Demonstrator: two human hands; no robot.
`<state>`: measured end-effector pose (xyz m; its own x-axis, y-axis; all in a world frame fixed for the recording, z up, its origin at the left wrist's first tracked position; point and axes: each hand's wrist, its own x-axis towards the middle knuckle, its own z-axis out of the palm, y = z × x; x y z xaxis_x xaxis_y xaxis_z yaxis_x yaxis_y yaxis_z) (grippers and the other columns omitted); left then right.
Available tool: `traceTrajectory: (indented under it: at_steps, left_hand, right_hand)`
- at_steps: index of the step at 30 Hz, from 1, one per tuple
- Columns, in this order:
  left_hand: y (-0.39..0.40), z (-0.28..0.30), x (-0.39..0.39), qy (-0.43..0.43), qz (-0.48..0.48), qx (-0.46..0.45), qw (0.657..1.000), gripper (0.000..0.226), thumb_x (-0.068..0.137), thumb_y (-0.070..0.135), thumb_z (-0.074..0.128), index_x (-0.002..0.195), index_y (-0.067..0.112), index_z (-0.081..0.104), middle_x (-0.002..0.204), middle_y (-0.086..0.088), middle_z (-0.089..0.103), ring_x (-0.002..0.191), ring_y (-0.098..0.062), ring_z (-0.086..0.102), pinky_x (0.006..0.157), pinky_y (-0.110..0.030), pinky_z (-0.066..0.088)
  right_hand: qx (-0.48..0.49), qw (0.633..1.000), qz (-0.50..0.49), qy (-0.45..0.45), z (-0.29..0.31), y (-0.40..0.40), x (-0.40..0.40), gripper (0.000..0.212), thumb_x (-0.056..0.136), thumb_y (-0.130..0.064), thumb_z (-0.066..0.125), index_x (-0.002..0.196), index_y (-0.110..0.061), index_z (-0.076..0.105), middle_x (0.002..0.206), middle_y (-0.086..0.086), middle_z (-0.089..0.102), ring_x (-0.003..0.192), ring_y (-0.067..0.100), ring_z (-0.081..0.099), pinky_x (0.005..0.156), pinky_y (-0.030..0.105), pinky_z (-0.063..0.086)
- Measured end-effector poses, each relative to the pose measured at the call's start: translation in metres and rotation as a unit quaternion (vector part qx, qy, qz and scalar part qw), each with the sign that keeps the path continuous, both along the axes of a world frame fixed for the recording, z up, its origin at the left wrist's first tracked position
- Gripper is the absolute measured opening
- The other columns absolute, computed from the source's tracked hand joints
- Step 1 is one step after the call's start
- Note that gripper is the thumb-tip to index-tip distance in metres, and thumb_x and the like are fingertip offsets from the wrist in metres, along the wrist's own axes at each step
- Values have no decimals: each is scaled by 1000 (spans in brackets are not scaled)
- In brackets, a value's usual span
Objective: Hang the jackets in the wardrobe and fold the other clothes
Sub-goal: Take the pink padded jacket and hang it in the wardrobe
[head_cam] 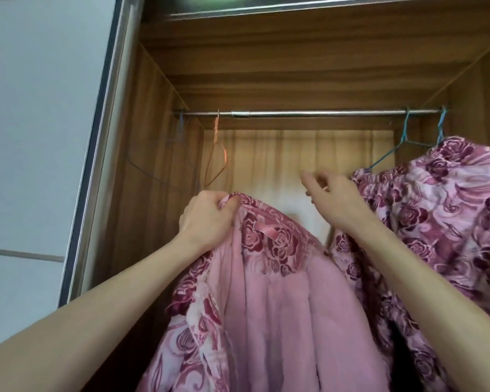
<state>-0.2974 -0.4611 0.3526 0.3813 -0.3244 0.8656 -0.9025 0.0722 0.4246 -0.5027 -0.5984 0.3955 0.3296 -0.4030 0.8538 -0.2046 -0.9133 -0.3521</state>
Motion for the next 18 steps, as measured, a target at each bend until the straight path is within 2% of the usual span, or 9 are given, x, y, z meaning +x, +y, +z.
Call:
traceTrajectory:
  at_steps: [3,5,8,10,11,12,14,15,18]
  left_hand:
    - [-3,3,-4,-13,27,29,999,54,102,42,57,54,21,44,58,6,50,65,-26,54,62,-37,36]
    - [-5,6,-7,-33,41,48,997,51,102,44,57,56,22,50,63,3,55,74,-33,59,64,-38,39]
    - [-5,8,-7,-41,43,57,997,43,101,47,57,59,39,56,64,3,56,79,-36,61,65,-39,43]
    - [-3,9,-4,-40,45,59,996,42,100,48,57,61,31,57,68,0,62,82,-36,64,70,-41,50]
    - [-3,9,-3,-39,45,59,996,44,100,47,58,62,23,57,70,-2,64,83,-36,65,72,-43,52]
    - [-3,9,-3,-38,45,61,996,46,100,45,58,62,18,55,71,-2,64,83,-37,65,72,-43,53]
    - [-3,10,-2,-40,50,67,996,47,100,39,57,61,15,51,69,-2,61,83,-38,63,71,-42,50]
    - [-3,10,-3,-44,50,71,995,47,100,38,57,59,16,49,68,-2,60,82,-38,63,70,-42,49]
    - [-2,11,0,-43,47,70,996,51,100,39,57,56,17,44,63,0,55,78,-38,62,67,-41,47]
  right_hand:
    - [160,971,173,-34,50,39,40,59,102,-59,51,125,-7,68,95,0,73,83,13,68,79,29,55]
    - [185,966,179,22,78,62,71,65,99,-63,52,136,-10,60,103,5,75,89,12,71,81,27,58]
    - [165,967,154,117,103,82,117,64,98,-60,58,144,-15,52,109,12,72,95,13,72,85,29,59]
    - [182,959,138,169,110,86,146,60,99,-50,62,146,-15,50,104,8,73,93,12,74,89,28,59]
    - [199,955,142,171,110,86,158,53,101,-42,63,145,-14,50,103,7,74,84,9,74,85,25,60]
    - [217,951,152,158,110,86,170,45,103,-34,61,142,-13,53,101,4,76,71,7,71,75,21,59]
    - [248,948,158,122,110,83,188,32,105,-22,55,134,-10,58,96,1,72,54,7,59,56,21,48]
    - [252,950,160,93,111,78,193,33,105,-18,52,135,-7,58,96,3,67,60,11,56,58,25,46]
    - [247,947,203,24,118,66,199,44,102,-5,53,144,1,49,111,11,52,96,25,53,85,36,50]
